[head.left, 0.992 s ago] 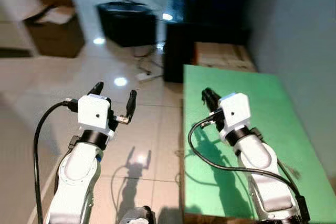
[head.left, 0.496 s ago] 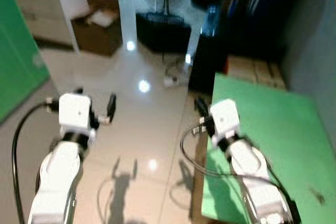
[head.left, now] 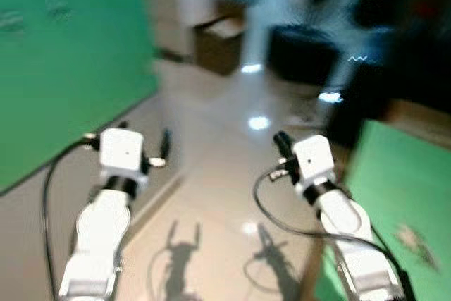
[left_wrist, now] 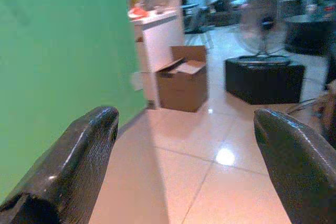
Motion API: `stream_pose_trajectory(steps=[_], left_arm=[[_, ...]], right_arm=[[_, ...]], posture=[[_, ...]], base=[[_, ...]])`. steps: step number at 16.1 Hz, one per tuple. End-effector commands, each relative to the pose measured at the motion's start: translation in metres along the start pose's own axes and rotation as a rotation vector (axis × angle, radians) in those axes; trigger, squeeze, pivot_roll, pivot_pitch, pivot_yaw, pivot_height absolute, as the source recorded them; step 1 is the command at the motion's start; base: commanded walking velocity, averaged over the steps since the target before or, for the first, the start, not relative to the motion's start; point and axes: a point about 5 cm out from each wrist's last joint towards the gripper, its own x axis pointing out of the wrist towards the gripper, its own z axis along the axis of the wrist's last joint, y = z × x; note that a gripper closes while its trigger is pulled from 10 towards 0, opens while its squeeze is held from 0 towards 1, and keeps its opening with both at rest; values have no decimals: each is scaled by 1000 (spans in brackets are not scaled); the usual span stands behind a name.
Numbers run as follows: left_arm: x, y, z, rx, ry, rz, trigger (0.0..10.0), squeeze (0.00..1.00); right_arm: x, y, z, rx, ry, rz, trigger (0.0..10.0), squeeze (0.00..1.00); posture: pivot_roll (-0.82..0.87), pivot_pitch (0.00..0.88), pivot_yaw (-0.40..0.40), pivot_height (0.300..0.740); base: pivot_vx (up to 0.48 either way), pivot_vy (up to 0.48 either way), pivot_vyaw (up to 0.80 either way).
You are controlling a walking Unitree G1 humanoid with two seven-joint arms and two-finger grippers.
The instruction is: Hang keys on a hook
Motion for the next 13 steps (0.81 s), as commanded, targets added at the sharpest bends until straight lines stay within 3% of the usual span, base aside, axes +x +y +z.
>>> stream_pose_trajectory(steps=[1,4,13], left_arm=[[1,-4,0,4,-3,-14,10000,0],[-1,-12,-1,-17,-8,-42,10000,0],[-7,-16,-3,-8,-6,-28,10000,0]], right_arm=[[-2,1,-2,11,17,17,10000,0],[0,0,-4,9,26,18,10000,0],[2,9,-4,28,12,63,10000,0]], posture=[[-27,5,-28,740],[-18,5,-38,740],[-9,10,-42,740]], base=[[0,0,800],[301,0,800],[332,0,800]])
